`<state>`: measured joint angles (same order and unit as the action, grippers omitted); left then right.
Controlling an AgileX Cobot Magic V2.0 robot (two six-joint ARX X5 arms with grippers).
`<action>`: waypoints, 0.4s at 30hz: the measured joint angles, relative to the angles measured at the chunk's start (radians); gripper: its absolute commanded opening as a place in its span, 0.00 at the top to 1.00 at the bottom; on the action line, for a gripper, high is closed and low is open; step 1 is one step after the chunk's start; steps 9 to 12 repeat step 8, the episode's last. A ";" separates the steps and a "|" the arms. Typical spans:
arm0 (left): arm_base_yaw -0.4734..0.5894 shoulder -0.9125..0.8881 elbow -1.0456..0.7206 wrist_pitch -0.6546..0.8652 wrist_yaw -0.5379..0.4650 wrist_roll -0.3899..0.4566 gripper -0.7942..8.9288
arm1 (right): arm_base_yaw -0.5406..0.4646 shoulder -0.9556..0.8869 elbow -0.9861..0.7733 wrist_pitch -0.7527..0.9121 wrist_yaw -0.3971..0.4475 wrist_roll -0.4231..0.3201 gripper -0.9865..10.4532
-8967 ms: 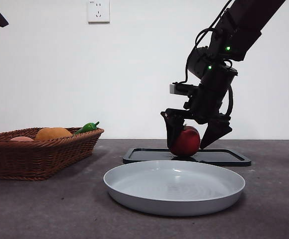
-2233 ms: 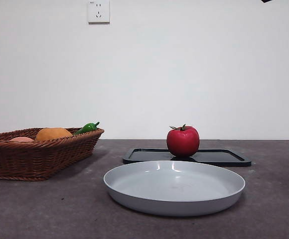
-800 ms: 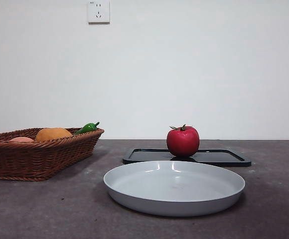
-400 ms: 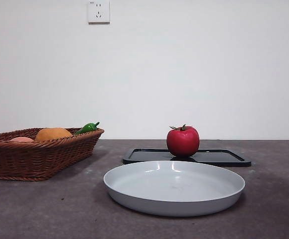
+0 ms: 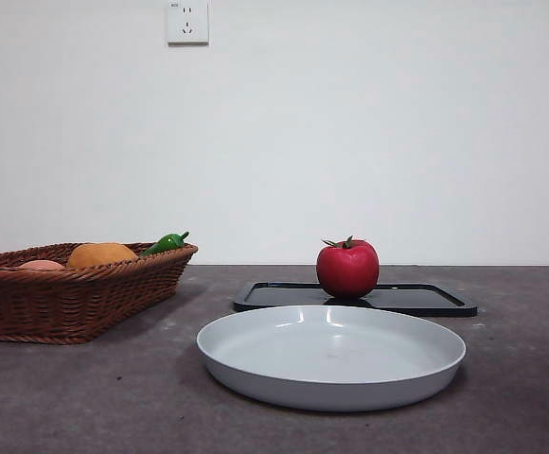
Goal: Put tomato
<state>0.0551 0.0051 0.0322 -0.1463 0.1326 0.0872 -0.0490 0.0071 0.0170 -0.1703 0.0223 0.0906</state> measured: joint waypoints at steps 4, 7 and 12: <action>0.000 0.000 0.000 0.001 0.000 0.000 0.91 | 0.000 -0.001 0.000 0.003 0.000 0.004 0.91; 0.000 0.000 0.000 0.000 0.000 0.000 0.91 | 0.000 -0.001 0.000 0.004 0.001 0.004 0.91; 0.000 0.000 0.000 0.000 0.000 0.000 0.91 | 0.000 -0.001 0.000 0.004 0.001 0.005 0.91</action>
